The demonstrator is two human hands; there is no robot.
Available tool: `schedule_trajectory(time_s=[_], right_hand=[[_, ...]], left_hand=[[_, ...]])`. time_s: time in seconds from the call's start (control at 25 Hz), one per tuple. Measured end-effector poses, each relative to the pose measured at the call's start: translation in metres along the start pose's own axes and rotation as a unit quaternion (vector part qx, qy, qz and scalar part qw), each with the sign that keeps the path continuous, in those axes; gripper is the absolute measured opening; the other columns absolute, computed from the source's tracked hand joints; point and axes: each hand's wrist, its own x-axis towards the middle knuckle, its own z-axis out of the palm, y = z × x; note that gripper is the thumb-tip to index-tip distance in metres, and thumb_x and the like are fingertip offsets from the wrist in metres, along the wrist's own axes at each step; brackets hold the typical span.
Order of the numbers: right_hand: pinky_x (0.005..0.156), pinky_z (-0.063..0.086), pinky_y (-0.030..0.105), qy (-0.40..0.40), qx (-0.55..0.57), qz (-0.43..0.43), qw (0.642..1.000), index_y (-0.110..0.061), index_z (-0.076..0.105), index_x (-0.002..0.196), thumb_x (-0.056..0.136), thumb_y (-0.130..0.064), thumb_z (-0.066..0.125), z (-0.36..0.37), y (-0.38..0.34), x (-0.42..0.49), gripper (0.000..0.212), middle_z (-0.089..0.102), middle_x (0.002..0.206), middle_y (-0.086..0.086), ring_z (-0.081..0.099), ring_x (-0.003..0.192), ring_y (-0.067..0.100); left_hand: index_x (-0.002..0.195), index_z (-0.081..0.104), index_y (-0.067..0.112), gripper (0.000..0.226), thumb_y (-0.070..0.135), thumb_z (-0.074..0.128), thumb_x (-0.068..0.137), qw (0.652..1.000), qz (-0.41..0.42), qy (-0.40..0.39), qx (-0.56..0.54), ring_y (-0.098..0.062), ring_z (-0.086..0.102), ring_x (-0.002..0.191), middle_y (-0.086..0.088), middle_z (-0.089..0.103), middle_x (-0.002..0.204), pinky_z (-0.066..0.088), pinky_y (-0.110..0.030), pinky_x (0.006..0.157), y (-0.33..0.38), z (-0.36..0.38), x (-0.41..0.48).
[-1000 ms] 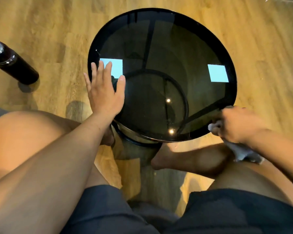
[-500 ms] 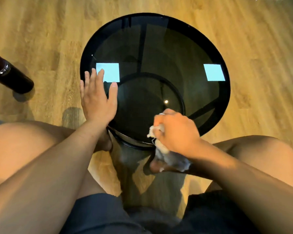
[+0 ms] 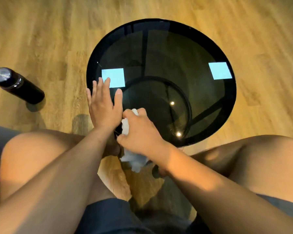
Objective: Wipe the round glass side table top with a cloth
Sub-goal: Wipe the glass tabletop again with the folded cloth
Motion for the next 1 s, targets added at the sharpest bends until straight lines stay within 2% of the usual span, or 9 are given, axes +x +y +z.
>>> schedule_trajectory(time_s=[0.12,0.2,0.28,0.44,0.56,0.68,0.8,0.88,1.0], right_hand=[[0.086,0.034,0.021,0.075,0.090,0.065,0.991,-0.026,0.023,0.149,0.075,-0.030,0.082,-0.054,0.031,0.010,0.095,0.045,0.138,0.009,0.051,0.123,0.026],[0.088,0.043,0.031,0.214,0.073,0.155,0.962,-0.023,0.037,0.145,0.068,-0.038,0.086,-0.110,0.080,0.010,0.093,0.054,0.136,0.005,0.054,0.121,0.025],[0.089,0.047,0.037,0.286,0.000,0.220,0.933,-0.020,0.052,0.135,0.069,-0.046,0.081,-0.155,0.127,0.008,0.076,0.063,0.128,0.007,0.060,0.115,0.030],[0.074,0.036,0.034,0.151,-0.246,0.249,0.924,-0.018,0.040,0.130,0.092,-0.033,0.052,-0.126,0.147,0.016,0.043,0.053,0.125,0.016,0.056,0.103,0.042],[0.078,0.045,0.041,0.193,-0.220,0.196,0.936,-0.019,0.031,0.143,0.093,-0.025,0.054,-0.069,0.090,0.039,0.055,0.047,0.124,0.021,0.058,0.098,0.043],[0.089,0.045,0.038,0.144,-0.164,0.098,0.971,-0.016,0.015,0.154,0.094,-0.030,0.055,-0.026,0.015,0.066,0.073,0.046,0.132,0.019,0.057,0.112,0.035],[0.077,0.045,0.018,0.098,0.020,0.026,0.995,-0.014,0.041,0.141,0.088,-0.042,0.066,-0.030,-0.013,0.076,0.065,0.061,0.116,0.007,0.060,0.107,0.024],[0.068,0.046,0.019,0.190,0.011,0.060,0.980,-0.016,0.059,0.115,0.079,-0.045,0.071,-0.075,0.019,0.070,0.048,0.065,0.100,0.002,0.064,0.097,0.022],[0.073,0.045,0.040,0.303,-0.154,0.203,0.918,-0.010,0.052,0.112,0.080,-0.041,0.066,-0.165,0.106,0.044,0.047,0.064,0.107,0.022,0.062,0.098,0.041]], left_hand=[[0.149,0.036,0.015,0.063,0.049,0.023,0.098,1.000,-0.014,0.003,-0.019,-0.024,0.017,0.152,-0.010,0.031,0.160,-0.001,-0.040,0.124,-0.002,-0.001,0.001],[0.150,0.035,0.018,0.062,0.050,0.021,0.098,1.000,-0.020,-0.002,-0.016,-0.021,0.017,0.152,-0.007,0.031,0.160,-0.001,-0.040,0.124,-0.002,0.000,0.001],[0.149,0.035,0.019,0.064,0.052,0.019,0.097,1.000,-0.020,0.001,-0.015,-0.019,0.018,0.152,-0.005,0.032,0.160,-0.001,-0.040,0.125,-0.002,0.000,0.000],[0.149,0.038,0.017,0.063,0.051,0.020,0.097,0.999,-0.020,0.005,-0.032,-0.019,0.020,0.151,-0.004,0.036,0.159,-0.004,-0.036,0.123,-0.004,0.002,0.001],[0.147,0.039,0.017,0.060,0.047,0.021,0.099,0.999,-0.020,0.015,-0.041,-0.018,0.022,0.150,-0.004,0.038,0.157,-0.003,-0.037,0.124,-0.004,0.003,0.001],[0.147,0.041,0.014,0.061,0.045,0.019,0.099,0.997,-0.019,0.026,-0.076,-0.020,0.025,0.149,-0.008,0.040,0.156,0.000,-0.038,0.124,-0.003,0.004,0.001],[0.148,0.038,0.012,0.065,0.046,0.015,0.098,0.994,-0.040,0.035,-0.097,-0.022,0.024,0.150,-0.011,0.039,0.156,-0.002,-0.035,0.123,-0.004,0.005,0.001],[0.150,0.033,0.013,0.064,0.046,0.016,0.098,0.994,-0.047,0.033,-0.097,-0.021,0.022,0.151,-0.010,0.035,0.158,-0.002,-0.035,0.124,-0.003,0.004,0.001],[0.150,0.031,0.015,0.061,0.045,0.018,0.098,0.995,-0.044,0.036,-0.087,-0.019,0.021,0.151,-0.008,0.034,0.159,-0.002,-0.036,0.124,0.000,0.006,-0.001]])
